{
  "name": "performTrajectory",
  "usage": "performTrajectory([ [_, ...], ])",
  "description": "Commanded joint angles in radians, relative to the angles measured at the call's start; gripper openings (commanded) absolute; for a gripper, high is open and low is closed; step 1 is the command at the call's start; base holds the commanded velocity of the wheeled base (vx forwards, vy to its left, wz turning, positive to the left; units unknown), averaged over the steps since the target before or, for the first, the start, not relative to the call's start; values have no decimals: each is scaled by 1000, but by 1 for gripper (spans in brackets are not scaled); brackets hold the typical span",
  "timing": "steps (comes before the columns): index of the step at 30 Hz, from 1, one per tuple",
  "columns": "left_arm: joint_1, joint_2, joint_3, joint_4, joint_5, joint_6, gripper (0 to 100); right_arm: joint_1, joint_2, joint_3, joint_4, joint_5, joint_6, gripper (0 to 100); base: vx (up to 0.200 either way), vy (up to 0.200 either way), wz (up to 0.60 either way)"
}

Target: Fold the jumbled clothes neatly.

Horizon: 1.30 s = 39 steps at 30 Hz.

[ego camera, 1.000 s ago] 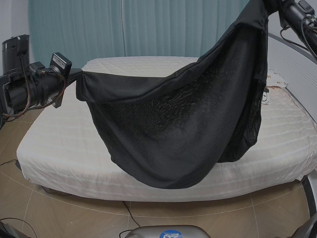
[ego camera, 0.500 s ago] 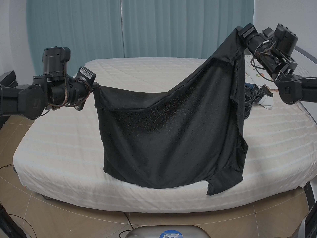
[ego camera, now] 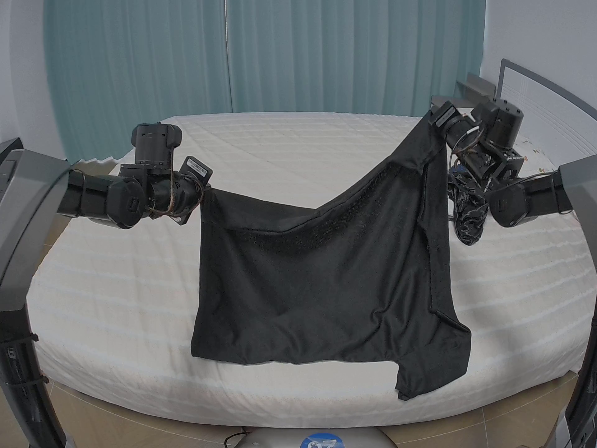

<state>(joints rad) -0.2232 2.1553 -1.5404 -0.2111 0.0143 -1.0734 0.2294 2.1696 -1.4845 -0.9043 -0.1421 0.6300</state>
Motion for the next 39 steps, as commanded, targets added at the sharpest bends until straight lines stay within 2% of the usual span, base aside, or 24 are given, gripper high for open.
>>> performTrajectory([
  [1, 13, 136, -93, -2, -2, 1, 0, -31, 115, 13, -42, -1, -1, 0, 0, 0, 0],
  [3, 18, 186, -162, 2, 0, -2, 0, -36, 154, 6, -47, -1, -1, 0, 0, 0, 0],
  [4, 19, 210, -199, 6, 3, -5, 0, -41, 174, -2, -50, 1, -1, 100, 0, 0, 0],
  [5, 22, 233, -230, 9, 4, -7, 0, -42, 194, -13, -51, 4, -1, 100, 0, 0, 0],
  [6, 24, 256, -262, 7, 4, -16, 100, -45, 216, -30, -51, 7, -1, 100, 0, 0, 0],
  [10, 30, 337, -382, 9, 15, -65, 100, -59, 329, -151, -48, 9, -3, 100, 0, 0, 0],
  [13, 36, 386, -440, 12, 43, -74, 100, -62, 411, -208, -19, -2, -39, 100, 0, 0, 0],
  [15, 39, 420, -460, 15, 78, -68, 100, -70, 440, -211, 5, -7, -99, 100, 0, 0, 0],
  [17, 44, 437, -460, 13, 99, -59, 100, -82, 461, -212, 15, -24, -118, 100, 0, 0, 0],
  [21, 54, 456, -460, 9, 101, -56, 100, -101, 512, -201, 24, -40, -174, 100, 0, 0, 0],
  [23, 59, 466, -460, 4, 102, -23, 100, -119, 532, -165, 22, -47, -243, 100, 0, 0, 0],
  [27, 59, 480, -460, 1, 107, 29, 100, -142, 521, -120, 22, -48, -250, 100, 0, 0, 0],
  [31, 62, 474, -460, 13, 90, 27, 100, -165, 457, -11, 10, -13, -257, 100, 0, 0, 0],
  [35, 71, 449, -460, 9, 50, 27, 100, -170, 385, 156, -4, 102, -276, 100, 0, 0, 0],
  [39, 73, 431, -460, 16, 23, 27, 100, -160, 365, 239, -68, 104, -326, 100, 0, 0, 0],
])
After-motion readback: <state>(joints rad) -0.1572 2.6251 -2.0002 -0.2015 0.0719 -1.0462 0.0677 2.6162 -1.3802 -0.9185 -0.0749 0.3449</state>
